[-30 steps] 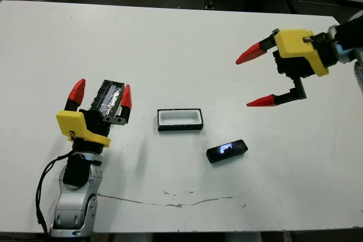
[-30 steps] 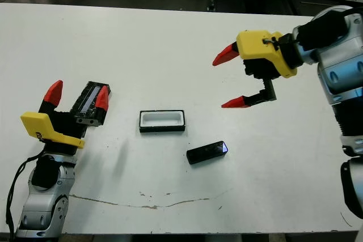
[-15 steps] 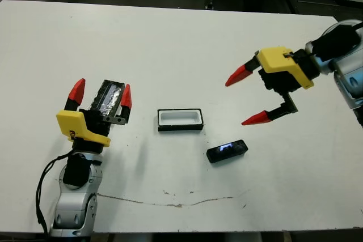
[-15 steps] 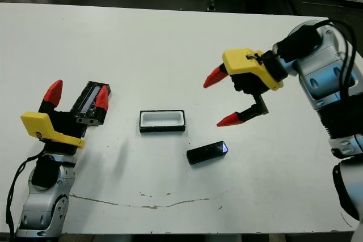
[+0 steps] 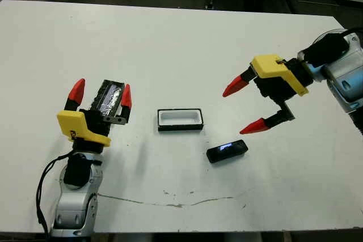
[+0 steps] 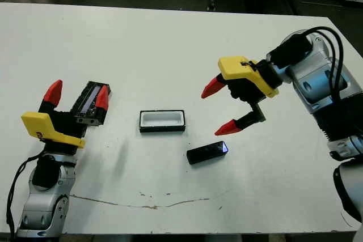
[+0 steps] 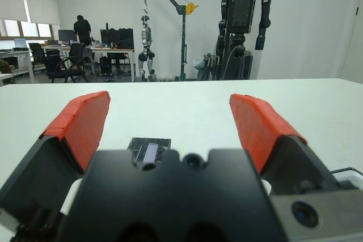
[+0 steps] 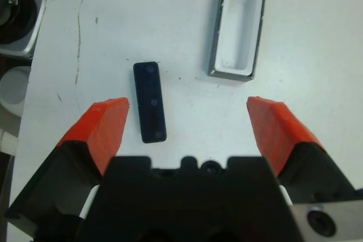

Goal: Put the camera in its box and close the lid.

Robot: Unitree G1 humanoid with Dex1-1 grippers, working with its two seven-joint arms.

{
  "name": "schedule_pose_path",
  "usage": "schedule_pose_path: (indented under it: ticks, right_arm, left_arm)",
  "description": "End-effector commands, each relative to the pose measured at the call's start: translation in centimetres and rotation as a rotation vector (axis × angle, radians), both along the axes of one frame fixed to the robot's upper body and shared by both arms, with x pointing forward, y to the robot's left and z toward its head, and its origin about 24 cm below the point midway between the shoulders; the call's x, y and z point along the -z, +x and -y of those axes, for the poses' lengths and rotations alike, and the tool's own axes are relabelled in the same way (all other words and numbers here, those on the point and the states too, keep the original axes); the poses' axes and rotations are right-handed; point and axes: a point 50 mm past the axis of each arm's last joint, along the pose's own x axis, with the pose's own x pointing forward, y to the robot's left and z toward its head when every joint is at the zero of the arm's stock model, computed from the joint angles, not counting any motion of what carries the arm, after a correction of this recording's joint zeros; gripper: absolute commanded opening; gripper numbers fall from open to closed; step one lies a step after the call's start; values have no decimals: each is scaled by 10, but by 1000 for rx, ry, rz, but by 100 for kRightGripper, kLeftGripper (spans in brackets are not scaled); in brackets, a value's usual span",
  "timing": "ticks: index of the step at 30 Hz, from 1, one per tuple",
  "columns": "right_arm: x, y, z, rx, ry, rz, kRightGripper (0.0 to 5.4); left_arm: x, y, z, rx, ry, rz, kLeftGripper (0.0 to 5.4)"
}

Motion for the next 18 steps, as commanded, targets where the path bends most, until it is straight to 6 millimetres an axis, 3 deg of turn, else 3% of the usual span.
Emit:
schedule_pose_path:
  ticks: [1,18]
  right_arm:
    - [-2,-1,2,-7,-15,-2,540]
    - [12,-9,1,-76,-30,13,540]
  left_arm:
    - [2,-1,0,-9,3,-10,539]
    - [3,-1,0,-8,1,-14,539]
